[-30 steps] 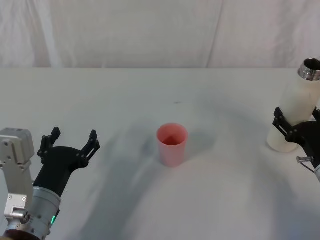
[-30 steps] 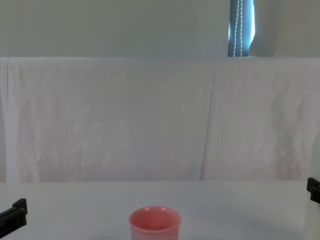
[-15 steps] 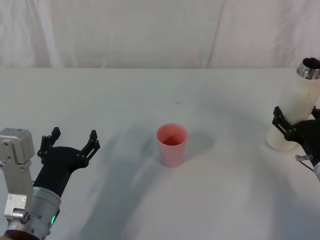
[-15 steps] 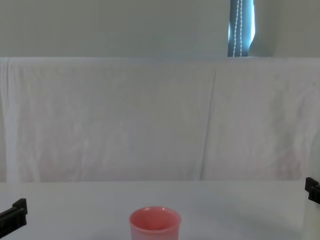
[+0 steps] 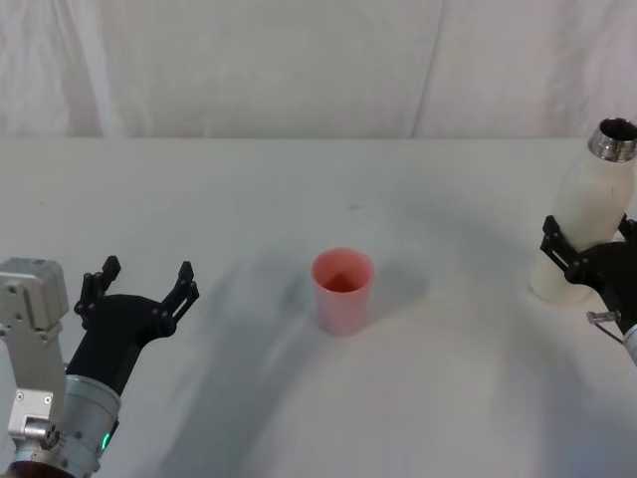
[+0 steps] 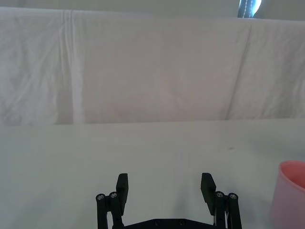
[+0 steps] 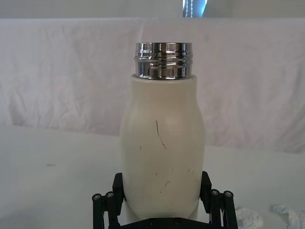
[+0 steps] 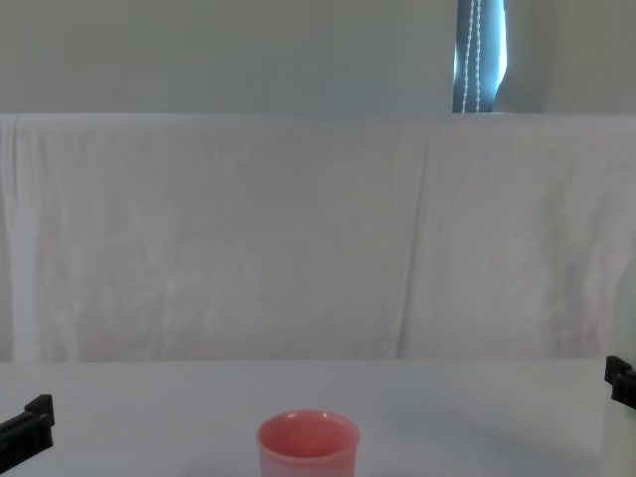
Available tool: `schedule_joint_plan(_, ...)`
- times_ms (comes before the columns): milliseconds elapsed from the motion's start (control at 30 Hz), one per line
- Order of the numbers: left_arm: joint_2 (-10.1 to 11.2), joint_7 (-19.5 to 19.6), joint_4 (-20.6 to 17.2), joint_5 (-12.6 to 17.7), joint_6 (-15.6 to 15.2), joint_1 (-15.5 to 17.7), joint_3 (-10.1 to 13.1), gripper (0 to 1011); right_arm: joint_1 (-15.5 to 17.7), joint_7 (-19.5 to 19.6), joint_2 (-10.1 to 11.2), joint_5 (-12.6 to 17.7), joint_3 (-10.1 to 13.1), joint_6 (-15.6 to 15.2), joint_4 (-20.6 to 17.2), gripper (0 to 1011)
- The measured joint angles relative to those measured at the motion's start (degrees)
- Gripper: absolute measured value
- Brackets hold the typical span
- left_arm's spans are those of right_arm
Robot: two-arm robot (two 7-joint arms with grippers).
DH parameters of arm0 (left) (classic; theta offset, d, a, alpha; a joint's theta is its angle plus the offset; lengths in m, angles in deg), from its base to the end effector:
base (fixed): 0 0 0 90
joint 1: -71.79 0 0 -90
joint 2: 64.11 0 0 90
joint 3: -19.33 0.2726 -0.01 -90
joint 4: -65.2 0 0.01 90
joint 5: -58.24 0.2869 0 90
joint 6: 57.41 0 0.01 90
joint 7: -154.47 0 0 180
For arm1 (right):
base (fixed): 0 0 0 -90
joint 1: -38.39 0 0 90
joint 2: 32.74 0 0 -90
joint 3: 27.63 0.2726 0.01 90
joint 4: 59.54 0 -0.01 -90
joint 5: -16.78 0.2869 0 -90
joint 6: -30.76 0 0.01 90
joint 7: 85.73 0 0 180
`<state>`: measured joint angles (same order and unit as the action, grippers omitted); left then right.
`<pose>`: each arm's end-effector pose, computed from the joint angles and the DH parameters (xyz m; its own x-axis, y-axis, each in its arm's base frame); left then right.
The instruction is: Grasp the thermos with one hand and pour water into the cup lid.
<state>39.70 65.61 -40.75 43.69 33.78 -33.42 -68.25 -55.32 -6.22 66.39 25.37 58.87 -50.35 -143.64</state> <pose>0.2356 0.0357 -0.2689 0.1246 0.9917 -0.0327 -0.9921 0.1241 -0.0175 0.3232 -0.0313 -0.2902 0.2244 -0.9740 0.0325 0.9684 0.2265 0.1041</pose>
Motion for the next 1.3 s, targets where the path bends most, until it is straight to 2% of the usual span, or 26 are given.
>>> schedule_joint_plan(433,0.0,0.0,0.0,0.0,0.0,0.0,0.0,1001,0.0,0.0,0.0,0.0,0.0,-0.2,0.0,957)
schedule_joint_plan(567,0.0,0.0,0.0,0.0,0.0,0.0,0.0,1001,0.0,0.0,0.0,0.1,0.1,-0.1,0.0,1000)
schedule_joint_plan(1300,0.0,0.0,0.0,0.0,0.0,0.0,0.0,1001,0.7,-0.5,0.3,0.4,0.1,0.0,-0.8,1000)
